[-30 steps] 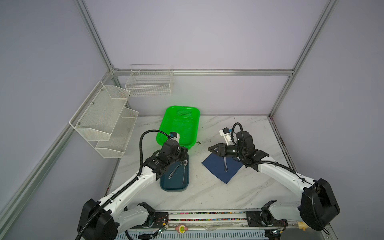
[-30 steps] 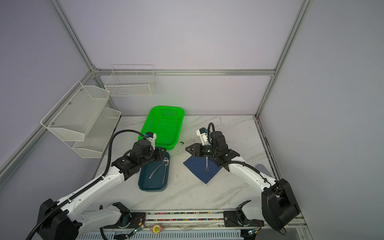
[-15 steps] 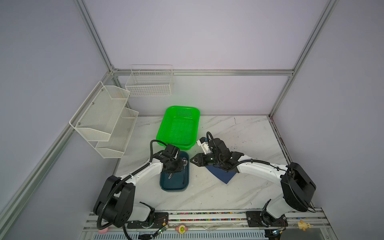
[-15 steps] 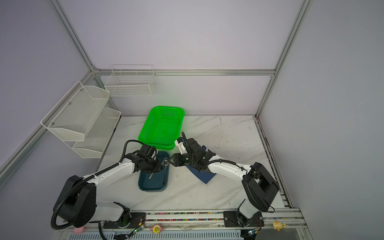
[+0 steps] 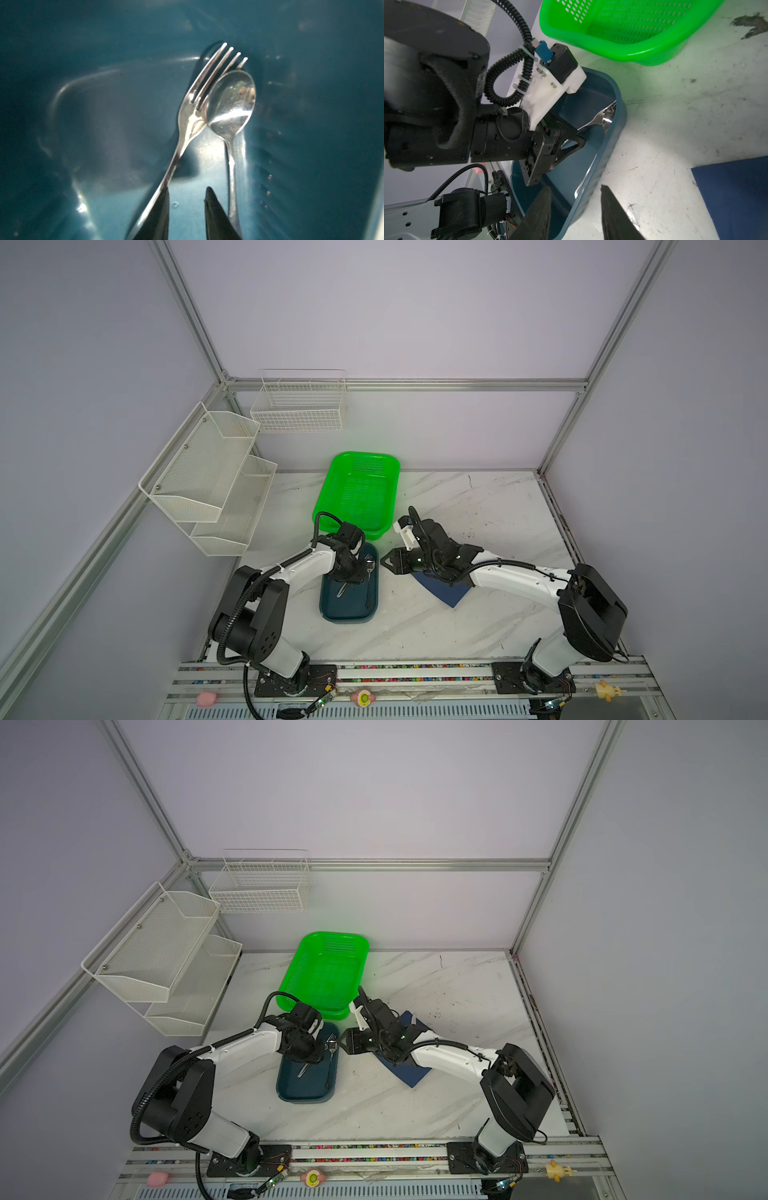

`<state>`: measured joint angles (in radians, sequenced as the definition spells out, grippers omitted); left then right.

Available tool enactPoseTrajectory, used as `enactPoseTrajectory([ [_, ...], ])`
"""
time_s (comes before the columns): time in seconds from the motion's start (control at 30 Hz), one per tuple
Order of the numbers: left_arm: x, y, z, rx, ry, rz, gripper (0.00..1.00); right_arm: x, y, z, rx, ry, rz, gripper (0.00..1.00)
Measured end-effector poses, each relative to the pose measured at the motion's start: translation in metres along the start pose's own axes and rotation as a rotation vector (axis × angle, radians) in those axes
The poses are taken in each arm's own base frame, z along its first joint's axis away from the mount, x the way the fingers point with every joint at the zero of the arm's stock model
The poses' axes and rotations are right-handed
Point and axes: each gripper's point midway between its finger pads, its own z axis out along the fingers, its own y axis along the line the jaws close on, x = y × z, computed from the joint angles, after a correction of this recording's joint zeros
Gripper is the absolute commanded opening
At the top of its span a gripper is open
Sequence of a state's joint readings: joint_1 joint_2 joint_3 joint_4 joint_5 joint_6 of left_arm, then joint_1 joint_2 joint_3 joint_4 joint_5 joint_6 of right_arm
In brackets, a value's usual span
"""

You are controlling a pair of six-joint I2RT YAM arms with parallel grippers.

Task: Place the utensils on the paper napkin and roll it up
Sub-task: 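Move the left gripper over the teal tray while the right holds the knife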

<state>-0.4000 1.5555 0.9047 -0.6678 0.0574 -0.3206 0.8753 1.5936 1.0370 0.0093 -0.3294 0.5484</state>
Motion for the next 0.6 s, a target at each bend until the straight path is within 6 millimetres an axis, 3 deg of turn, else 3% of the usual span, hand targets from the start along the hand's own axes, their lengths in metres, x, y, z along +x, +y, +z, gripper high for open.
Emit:
enactPoseTrajectory([
  [0.33, -0.015, 0.008, -0.002, -0.056, -0.057, 0.043, 0.38, -0.003, 0.003, 0.0, -0.011, -0.014, 0.01, 0.43],
  [0.6, -0.017, 0.009, 0.007, -0.074, -0.023, 0.073, 0.33, -0.001, 0.001, 0.0, -0.012, -0.014, 0.017, 0.43],
])
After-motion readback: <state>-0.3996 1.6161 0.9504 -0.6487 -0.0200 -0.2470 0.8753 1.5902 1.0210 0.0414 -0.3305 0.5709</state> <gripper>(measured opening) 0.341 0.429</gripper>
